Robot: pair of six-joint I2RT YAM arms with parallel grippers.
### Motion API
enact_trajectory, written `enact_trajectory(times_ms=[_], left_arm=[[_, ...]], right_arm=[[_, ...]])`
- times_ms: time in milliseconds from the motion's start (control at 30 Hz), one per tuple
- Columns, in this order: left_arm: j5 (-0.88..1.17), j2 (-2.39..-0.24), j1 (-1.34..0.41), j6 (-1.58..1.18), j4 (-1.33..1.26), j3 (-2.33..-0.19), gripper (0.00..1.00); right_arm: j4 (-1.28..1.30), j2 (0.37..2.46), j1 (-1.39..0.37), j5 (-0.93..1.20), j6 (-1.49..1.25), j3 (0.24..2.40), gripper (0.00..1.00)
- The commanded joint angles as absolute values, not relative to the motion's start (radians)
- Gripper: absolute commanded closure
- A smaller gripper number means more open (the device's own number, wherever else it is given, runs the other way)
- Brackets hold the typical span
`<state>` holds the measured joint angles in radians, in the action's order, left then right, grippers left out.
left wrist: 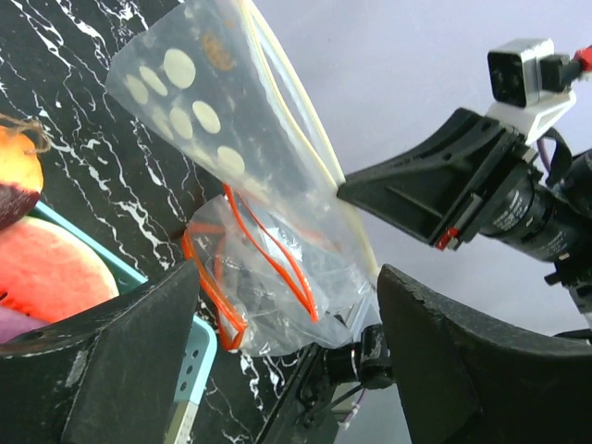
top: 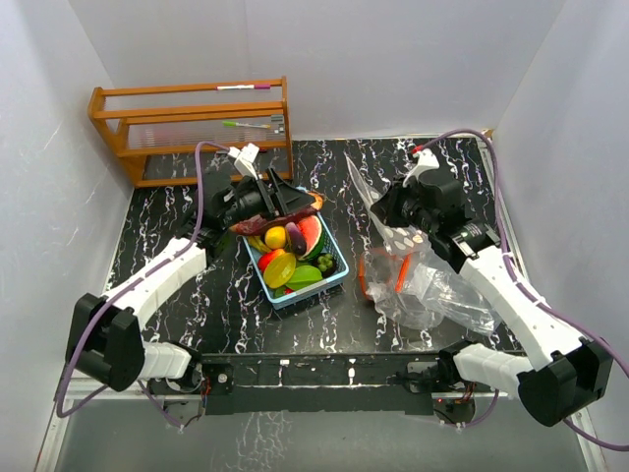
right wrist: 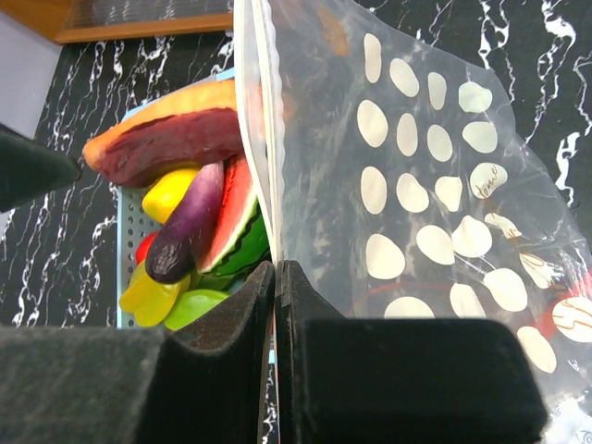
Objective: Place the food in the zip-top bag and seal the zipper
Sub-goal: Pick up the zipper food storage bag at the center of the board.
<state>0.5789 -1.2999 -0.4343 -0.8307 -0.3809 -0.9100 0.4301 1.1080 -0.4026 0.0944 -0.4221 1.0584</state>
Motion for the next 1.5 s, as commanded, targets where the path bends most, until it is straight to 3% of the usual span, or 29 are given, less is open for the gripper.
enact_trajectory(times_ms=[0, 900, 1467], left_arm=[[0.564, -1.351, -0.445, -0.931, -0.52, -0.943, 0.26], [0.422, -1.467, -0.554, -0.932, -0.592, -0.979, 0.31], [0.406, -1.504, -0.555, -0.892, -0.535, -1.021, 0.47]], right_arm=[[0.306, 1.064, -0.426, 0.133, -0.466, 1.042, 0.92], [0.262, 1.128, -0.57, 0.049, -0.493, 1.058, 0.92], [0.273, 1.145, -0.583, 0.039, -0.483, 1.083, 0.93]])
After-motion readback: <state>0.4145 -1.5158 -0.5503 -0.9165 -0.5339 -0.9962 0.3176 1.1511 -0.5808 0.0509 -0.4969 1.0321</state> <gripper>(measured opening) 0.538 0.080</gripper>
